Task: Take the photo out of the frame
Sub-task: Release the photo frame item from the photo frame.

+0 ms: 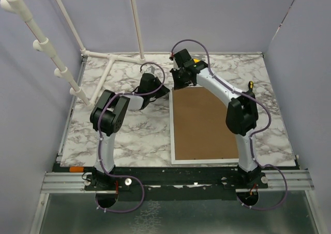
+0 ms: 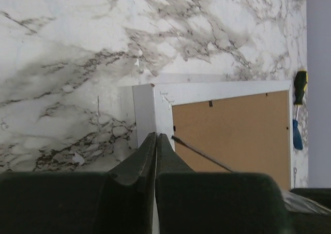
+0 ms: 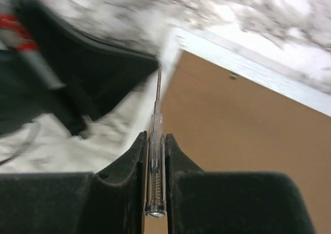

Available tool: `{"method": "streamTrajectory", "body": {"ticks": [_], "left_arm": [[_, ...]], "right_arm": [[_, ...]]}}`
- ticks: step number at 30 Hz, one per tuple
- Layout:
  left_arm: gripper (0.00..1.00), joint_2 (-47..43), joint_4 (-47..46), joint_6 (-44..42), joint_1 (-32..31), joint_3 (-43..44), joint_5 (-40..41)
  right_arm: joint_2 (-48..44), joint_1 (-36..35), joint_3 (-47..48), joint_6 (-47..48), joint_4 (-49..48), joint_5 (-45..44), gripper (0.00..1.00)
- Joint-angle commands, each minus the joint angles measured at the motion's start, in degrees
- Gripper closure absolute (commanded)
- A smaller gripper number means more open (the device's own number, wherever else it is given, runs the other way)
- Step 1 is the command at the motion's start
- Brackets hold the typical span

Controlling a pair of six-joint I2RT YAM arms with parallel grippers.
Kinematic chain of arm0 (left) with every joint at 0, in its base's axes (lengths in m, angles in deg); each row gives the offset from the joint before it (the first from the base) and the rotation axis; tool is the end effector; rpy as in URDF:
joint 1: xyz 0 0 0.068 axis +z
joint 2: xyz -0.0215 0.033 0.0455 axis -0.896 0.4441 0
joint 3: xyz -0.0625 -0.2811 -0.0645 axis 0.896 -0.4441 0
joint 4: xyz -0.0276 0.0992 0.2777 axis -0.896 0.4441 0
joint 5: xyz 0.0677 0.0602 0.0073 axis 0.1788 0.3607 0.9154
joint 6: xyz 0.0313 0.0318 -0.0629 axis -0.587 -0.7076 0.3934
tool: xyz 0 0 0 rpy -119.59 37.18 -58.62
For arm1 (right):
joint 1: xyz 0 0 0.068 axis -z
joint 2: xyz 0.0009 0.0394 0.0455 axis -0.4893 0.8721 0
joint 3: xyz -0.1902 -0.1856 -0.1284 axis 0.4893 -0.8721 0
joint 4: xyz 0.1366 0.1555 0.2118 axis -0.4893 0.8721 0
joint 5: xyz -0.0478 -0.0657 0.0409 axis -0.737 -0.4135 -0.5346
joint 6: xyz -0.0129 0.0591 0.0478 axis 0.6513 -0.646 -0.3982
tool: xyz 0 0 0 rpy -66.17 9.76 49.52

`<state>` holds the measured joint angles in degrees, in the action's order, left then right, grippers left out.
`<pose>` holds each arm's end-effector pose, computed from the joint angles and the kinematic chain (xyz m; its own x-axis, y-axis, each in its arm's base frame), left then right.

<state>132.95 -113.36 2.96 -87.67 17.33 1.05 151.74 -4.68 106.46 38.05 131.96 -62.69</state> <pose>0.4559 -0.2173 0.1123 -0.6809 -0.4761 -0.5565 0.0936 0.6971 -0.7109 0.4596 0.3085 0.2442 -0.7508 -0.3330 -0.5704 -0.4490 0.8907 0.0712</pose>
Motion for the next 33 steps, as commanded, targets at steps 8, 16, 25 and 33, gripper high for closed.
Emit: {"method": "streamTrajectory", "body": {"ticks": [8, 16, 25, 33], "left_arm": [[0.75, -8.49, 11.30, -5.98, 0.65, -3.31, -4.69], [0.49, -13.57, 13.29, -9.08, -2.82, -7.63, 0.81], [0.35, -19.87, 20.67, -14.25, -11.07, -10.37, 11.47], [0.35, -24.05, 24.68, -15.63, -15.91, -13.22, 19.96]], "right_arm": [[-20.31, 4.21, -20.37, -9.87, -26.59, 13.36, 0.99], [-36.09, 6.84, -38.89, -13.20, -34.08, -0.38, 0.99], [-53.57, 7.26, -58.30, -12.58, -38.33, -12.70, 1.00], [-66.14, 7.23, -71.79, -15.38, -40.58, -13.03, 0.99]]}}
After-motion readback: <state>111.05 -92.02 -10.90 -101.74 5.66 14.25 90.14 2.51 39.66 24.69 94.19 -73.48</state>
